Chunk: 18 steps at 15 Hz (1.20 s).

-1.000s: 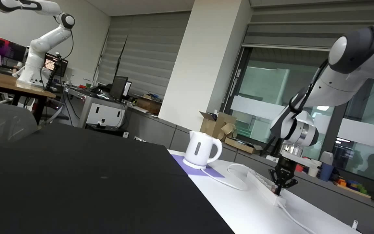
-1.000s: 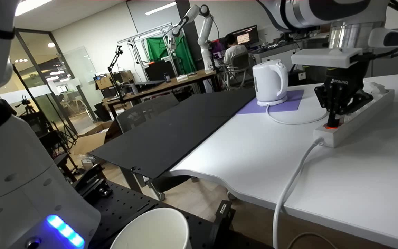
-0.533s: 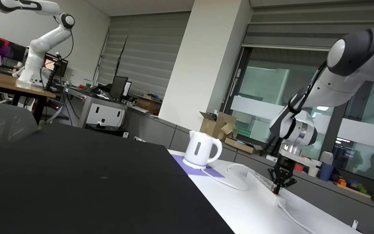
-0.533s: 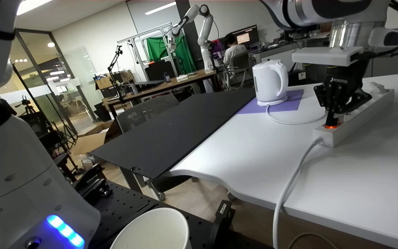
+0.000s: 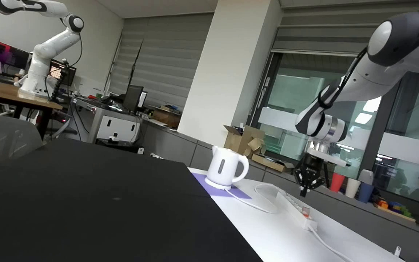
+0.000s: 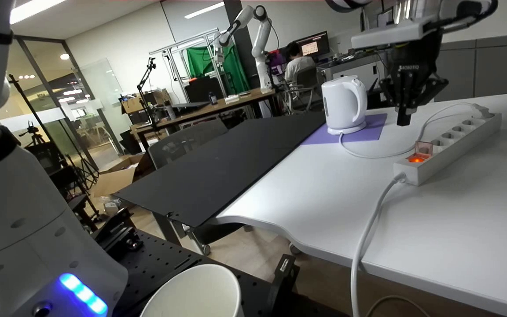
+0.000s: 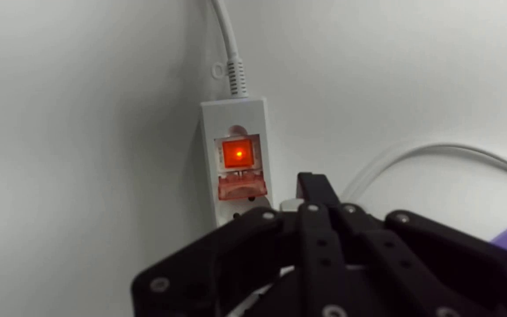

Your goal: Switch on the extension cord

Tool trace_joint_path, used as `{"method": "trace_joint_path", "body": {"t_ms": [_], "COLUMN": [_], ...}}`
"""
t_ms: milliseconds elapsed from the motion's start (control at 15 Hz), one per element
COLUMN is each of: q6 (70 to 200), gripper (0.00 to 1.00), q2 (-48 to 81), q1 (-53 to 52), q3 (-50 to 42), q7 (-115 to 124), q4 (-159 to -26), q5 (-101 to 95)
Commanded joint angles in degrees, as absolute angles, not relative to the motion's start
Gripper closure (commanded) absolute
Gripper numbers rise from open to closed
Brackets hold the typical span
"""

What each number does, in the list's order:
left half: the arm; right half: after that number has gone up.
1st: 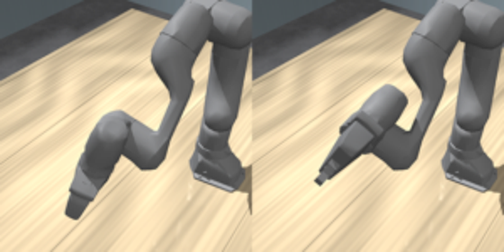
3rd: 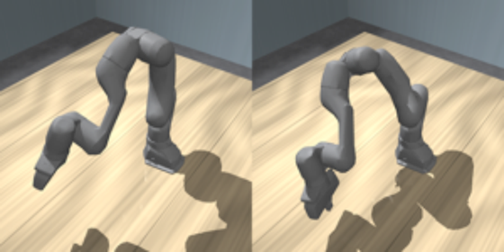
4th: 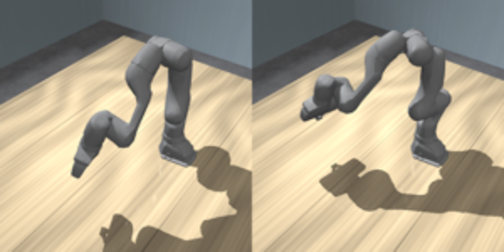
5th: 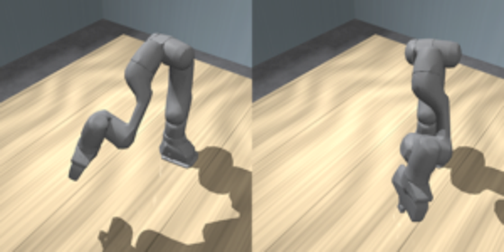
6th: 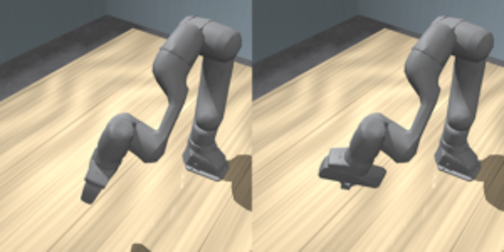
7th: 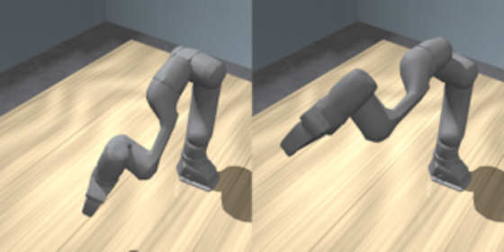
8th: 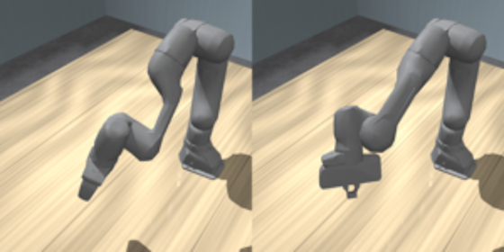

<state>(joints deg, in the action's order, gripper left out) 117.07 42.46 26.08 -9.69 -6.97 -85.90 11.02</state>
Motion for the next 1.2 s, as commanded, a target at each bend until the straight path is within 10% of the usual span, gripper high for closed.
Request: {"method": "trace_joint_path", "body": {"t_ms": [0,467,533,1133], "q6": [116.3,117.2,117.7,122.6], "gripper": [1.00,1.00,0.74,0.20], "q2": [36.3,30.1,29.4,26.3], "q1": [22.7,18.5,18.3,18.1], "q3": [-11.6,-14.4,-14.4,-14.2], "q7": [-5.4,-4.2,-4.0,-4.3], "q4": [-90.0,-95.1,-96.1,-101.0], "q5": [6.3,-3.8,-4.5,-5.5]}}
